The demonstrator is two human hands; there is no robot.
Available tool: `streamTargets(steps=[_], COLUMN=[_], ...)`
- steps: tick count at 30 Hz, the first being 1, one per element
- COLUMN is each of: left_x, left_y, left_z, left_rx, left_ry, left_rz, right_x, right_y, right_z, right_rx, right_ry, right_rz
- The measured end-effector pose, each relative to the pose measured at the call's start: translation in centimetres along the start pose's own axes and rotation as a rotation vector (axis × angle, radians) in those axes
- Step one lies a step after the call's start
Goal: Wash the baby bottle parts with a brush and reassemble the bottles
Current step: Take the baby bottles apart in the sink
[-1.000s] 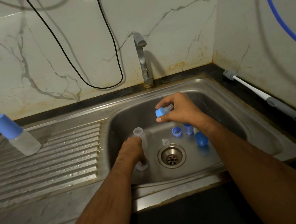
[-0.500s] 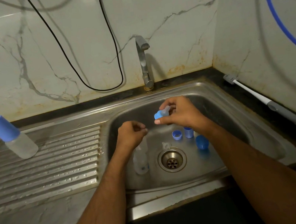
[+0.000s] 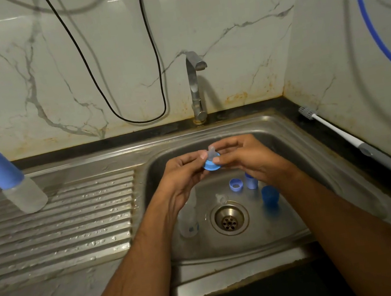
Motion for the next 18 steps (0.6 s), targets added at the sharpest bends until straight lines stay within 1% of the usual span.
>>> streamTargets(steps=[3,5,8,12,18], left_x=[-0.2,-0.4,-0.7,-0.8,-0.3], left_y=[0.1,0.2,0.4,0.7,0.9], left_z=[0.5,0.7,0.7,0.6,0.7], left_rx=[0.034,0.050,0.062,0.063,0.065], left_ry=[-0.015,-0.020,-0.036,-0.072,-0.057], left_rz=[-0.018,-0.003,0.052,0.110,0.163], right_x=[0.0,0.2,0.7,1.0,1.5], right_y=[0.3,0.4,0.1,-0.1,-0.3], right_z=[0.1,0.4,0.7,0.7,1.5], right_rx=[0.051,0.050,0.059,0.010,-0.035], right_ry=[0.016,-0.009,-0.057,-0.096,-0.166], right_rz=[0.198,0.205,0.103,-0.064,-0.304])
Point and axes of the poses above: each hand's wrist, its own z-axis towards the middle knuckle, its own x-axis out of the palm, y = z × x, the point moved 2 cm from there along z, towards the middle knuckle, and after that the axes turned 7 degrees about x, right-handed, at the moved point
